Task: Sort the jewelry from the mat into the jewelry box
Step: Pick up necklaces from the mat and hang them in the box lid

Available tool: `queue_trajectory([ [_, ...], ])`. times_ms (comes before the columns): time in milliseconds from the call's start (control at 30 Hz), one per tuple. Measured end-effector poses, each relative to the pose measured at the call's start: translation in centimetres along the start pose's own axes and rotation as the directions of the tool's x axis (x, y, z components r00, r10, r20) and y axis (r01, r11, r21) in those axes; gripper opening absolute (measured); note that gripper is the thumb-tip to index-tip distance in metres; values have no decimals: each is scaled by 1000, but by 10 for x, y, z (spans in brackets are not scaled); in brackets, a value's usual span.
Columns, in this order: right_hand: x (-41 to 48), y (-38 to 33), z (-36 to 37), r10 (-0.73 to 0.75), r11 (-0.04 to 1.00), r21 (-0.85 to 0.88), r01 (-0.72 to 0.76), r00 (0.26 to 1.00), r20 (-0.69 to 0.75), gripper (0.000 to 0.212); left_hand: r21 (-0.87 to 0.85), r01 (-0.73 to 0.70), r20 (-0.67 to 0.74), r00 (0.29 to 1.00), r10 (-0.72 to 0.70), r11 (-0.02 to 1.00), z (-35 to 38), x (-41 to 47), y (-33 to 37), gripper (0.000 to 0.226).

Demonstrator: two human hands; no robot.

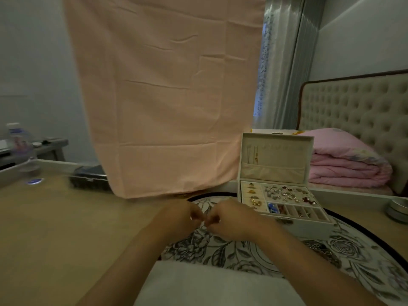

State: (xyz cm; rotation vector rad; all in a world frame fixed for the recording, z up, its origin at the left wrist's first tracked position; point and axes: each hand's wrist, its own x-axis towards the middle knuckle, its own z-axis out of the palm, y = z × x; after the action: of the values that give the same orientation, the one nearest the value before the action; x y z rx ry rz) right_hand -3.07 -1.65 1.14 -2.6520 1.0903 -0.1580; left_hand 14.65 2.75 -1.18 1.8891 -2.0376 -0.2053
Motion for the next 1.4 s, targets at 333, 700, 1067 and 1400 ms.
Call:
queue_trajectory([
  [333, -8, -5, 49, 54, 998, 38, -51, 996, -67, 17, -39, 6, 29, 1000, -5, 999, 23, -33, -19, 18],
  [700, -5, -12, 63, 59, 992, 117, -40, 985, -162, 30, 32, -5, -102, 995, 8, 999, 37, -28, -22, 11],
  [1067, -8, 7, 45, 199, 817, 576, -31, 952, -231, 4, -230, -42, -12, 999, 40, 972, 37, -23, -24, 5],
  [1400, -18, 36, 23, 229, 894, 434, -106, 943, -240, 28, -302, 121, 24, 993, -120, 946, 19, -24, -13, 17],
])
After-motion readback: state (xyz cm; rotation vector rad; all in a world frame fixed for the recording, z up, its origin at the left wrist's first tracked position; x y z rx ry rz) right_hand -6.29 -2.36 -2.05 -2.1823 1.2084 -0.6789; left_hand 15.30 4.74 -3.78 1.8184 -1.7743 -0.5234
